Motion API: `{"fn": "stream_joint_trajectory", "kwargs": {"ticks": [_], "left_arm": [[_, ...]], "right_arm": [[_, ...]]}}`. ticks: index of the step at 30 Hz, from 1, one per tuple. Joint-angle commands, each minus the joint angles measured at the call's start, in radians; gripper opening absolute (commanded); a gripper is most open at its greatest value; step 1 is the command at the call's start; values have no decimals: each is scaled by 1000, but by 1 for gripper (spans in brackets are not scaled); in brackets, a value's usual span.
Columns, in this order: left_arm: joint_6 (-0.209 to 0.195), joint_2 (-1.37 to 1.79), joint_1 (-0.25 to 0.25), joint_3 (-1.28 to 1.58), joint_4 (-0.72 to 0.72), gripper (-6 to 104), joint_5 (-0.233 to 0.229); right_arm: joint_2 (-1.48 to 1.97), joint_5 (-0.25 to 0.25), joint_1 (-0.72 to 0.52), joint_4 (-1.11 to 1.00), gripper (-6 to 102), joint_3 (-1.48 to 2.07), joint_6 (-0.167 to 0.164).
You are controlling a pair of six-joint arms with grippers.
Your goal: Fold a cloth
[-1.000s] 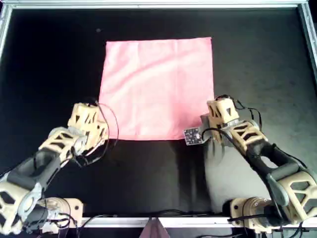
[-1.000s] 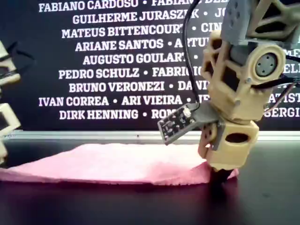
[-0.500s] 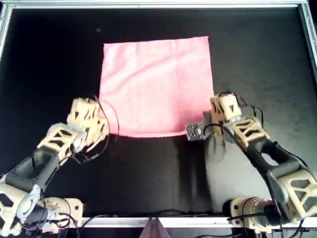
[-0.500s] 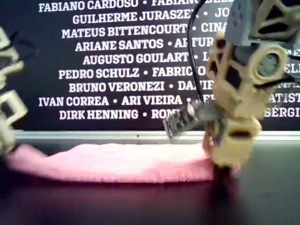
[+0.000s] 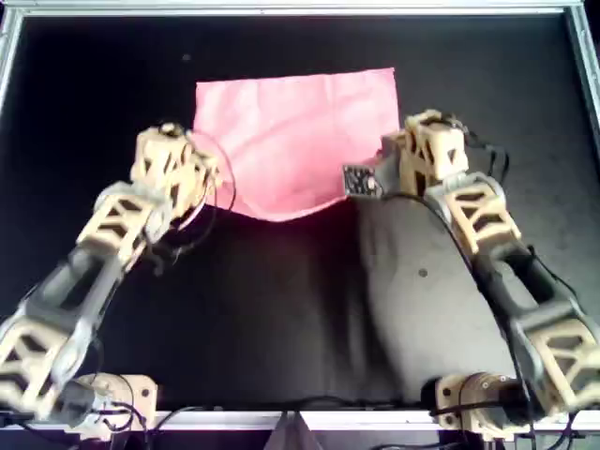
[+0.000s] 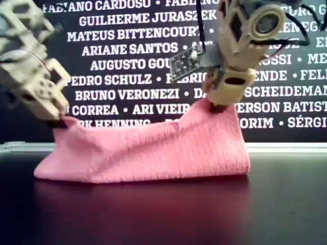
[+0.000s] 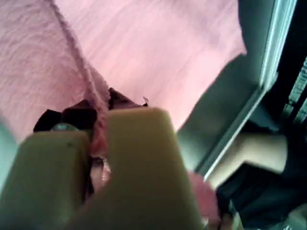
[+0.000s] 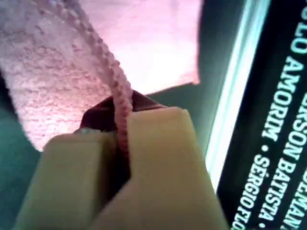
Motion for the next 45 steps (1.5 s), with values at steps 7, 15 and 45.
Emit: {"fn": "stream_joint_trajectory", "kwargs": {"ticks": [7, 15, 45], "left_arm": [[8, -337, 84, -505, -23, -1, -8], [8, -595, 95, -873, -23, -1, -8], [9, -744, 137, -1042, -25, -1, -8]], "right_arm": [[-307, -20, -75, -35, -1, -462, 2], [-594, -20, -75, -35, -1, -851, 2], [-1045, -20, -120, -35, 0, -1434, 2]]}}
